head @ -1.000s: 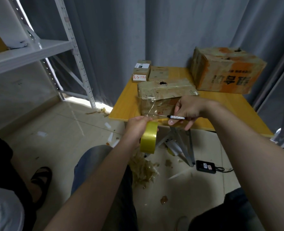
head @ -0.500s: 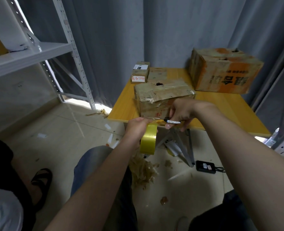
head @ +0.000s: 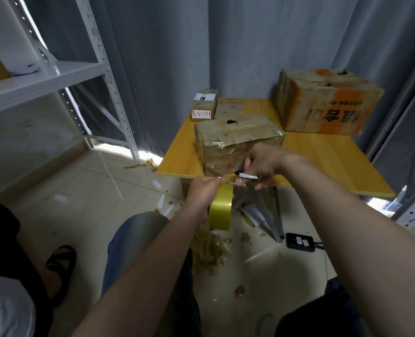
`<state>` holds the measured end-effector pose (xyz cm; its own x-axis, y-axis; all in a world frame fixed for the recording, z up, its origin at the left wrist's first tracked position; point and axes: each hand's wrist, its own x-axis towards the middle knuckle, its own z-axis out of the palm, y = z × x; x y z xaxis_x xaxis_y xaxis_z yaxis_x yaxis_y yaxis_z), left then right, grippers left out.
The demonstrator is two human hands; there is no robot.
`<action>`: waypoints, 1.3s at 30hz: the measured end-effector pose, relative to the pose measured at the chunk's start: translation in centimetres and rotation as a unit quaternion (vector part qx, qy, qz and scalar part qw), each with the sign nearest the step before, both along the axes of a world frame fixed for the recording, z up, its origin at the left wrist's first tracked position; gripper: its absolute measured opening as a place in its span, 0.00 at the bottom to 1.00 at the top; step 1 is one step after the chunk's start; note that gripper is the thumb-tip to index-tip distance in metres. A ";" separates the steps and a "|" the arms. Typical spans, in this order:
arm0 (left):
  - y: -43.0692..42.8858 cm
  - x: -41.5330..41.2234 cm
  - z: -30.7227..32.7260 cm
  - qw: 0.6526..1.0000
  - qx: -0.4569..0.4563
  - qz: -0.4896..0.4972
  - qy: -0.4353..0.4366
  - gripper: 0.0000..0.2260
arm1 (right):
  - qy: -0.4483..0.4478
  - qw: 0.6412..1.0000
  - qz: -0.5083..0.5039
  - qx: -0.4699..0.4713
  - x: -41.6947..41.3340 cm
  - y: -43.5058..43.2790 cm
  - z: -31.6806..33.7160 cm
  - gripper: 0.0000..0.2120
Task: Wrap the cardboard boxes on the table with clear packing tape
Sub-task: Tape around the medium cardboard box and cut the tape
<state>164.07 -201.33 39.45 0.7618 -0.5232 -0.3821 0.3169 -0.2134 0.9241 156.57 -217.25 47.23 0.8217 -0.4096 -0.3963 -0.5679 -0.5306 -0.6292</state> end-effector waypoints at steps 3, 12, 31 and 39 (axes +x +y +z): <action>-0.2 -0.3 -0.8 0.999 0.037 -0.013 -0.001 0.07 | 0.031 0.998 0.022 -0.048 -0.5 0.0 0.1 0.17; -0.8 -1.8 -1.1 0.993 0.088 -0.078 0.004 0.06 | 0.013 0.991 0.044 -0.125 -2.6 -1.5 -1.4 0.11; -2.8 -3.3 4.9 0.953 -0.076 -0.170 -0.240 0.06 | -0.230 0.859 -0.430 -0.158 -8.1 -7.2 -6.7 0.12; -1.2 -2.5 6.0 0.937 -0.145 -0.178 -0.262 0.16 | -0.238 0.883 -0.294 -0.278 -6.6 -4.1 -2.6 0.14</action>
